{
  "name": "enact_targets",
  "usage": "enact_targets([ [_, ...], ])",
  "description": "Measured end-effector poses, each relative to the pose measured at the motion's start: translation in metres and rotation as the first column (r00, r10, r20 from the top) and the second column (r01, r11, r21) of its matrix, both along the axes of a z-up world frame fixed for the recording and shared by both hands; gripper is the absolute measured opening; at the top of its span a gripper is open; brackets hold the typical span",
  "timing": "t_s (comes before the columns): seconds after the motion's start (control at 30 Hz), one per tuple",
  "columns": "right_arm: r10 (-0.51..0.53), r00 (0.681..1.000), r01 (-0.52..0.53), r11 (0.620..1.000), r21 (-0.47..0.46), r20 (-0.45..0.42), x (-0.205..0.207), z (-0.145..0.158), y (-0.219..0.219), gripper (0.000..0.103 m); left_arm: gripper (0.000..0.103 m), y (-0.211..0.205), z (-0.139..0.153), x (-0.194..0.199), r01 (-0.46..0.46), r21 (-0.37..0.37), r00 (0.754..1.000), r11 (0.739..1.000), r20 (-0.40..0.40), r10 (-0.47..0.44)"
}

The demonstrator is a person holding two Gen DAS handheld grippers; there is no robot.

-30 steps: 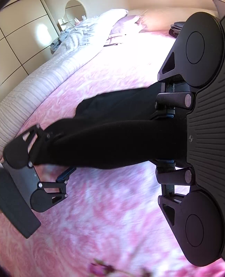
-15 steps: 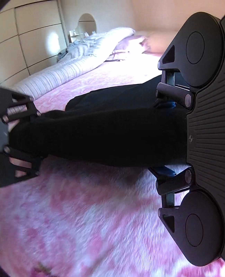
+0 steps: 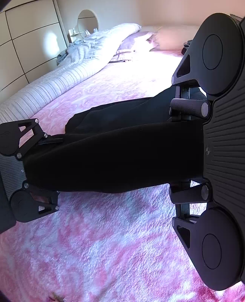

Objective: Fold clothes
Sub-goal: 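Lift the folded black jacket off the bed with both grippers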

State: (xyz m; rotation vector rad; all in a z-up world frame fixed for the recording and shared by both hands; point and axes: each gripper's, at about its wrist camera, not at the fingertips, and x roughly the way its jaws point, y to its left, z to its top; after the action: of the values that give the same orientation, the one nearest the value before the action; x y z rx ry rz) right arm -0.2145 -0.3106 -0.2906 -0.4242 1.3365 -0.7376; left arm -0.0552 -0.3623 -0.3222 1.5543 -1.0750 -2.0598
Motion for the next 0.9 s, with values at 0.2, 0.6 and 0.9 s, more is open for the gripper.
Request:
enact_targets([
  [0.2, 0.034, 0.999, -0.035, 0.999, 0.016, 0.033, -0.005, 0.014, -0.007, 0.042, 0.025, 0.005, 0.031, 0.003, -0.061, 0.014, 0.998, 0.998, -0.003, 0.061],
  [0.6, 0.344, 0.932, -0.341, 0.939, 0.042, -0.117, -0.070, 0.041, 0.020, 0.042, 0.024, 0.114, 0.078, -0.063, -0.422, 0.209, 0.894, 0.882, -0.064, 0.443],
  [0.9, 0.561, 0.815, -0.559, 0.827, 0.053, -0.146, -0.137, 0.040, -0.023, 0.042, 0.024, 0.129, 0.092, -0.154, -0.658, 0.225, 0.720, 0.719, -0.090, 0.688],
])
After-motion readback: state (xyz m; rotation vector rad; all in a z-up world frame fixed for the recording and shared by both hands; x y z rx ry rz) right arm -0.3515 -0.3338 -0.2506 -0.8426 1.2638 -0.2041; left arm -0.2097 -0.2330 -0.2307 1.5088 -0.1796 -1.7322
